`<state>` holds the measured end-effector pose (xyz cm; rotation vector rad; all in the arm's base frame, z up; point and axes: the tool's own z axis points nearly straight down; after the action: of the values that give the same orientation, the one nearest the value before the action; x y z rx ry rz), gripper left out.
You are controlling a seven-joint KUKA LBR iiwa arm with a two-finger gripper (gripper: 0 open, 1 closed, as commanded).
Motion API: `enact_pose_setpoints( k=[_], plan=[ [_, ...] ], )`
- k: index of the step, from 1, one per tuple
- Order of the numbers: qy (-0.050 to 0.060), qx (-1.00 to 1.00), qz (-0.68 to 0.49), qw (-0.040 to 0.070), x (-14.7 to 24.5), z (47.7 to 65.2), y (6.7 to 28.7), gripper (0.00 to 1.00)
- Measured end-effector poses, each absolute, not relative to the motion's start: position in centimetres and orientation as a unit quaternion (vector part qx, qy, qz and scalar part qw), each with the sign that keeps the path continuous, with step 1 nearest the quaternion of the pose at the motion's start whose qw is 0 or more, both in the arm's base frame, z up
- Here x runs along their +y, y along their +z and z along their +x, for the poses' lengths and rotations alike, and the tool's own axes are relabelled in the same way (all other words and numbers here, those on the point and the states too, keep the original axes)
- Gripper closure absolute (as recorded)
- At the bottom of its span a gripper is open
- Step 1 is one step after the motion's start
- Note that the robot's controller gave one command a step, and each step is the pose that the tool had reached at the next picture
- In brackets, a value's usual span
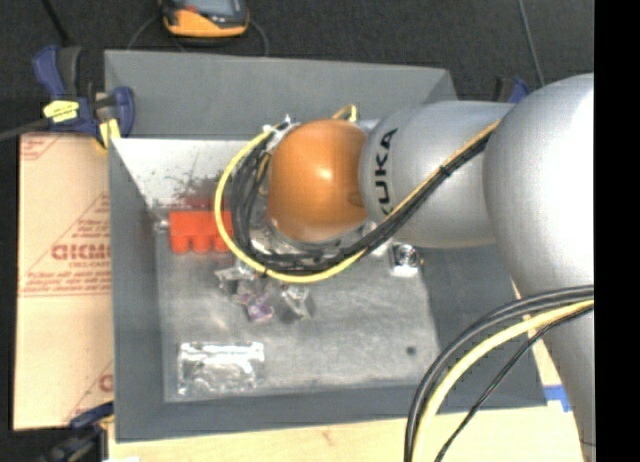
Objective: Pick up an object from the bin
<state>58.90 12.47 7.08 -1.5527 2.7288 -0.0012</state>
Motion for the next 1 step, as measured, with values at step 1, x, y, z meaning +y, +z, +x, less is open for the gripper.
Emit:
enact_pose_setpoints(
  k=[1],
  plan=[
    [0.001, 0.870, -0.493, 0.002, 12.59, 58.92, 7.11, 1.00]
  ],
)
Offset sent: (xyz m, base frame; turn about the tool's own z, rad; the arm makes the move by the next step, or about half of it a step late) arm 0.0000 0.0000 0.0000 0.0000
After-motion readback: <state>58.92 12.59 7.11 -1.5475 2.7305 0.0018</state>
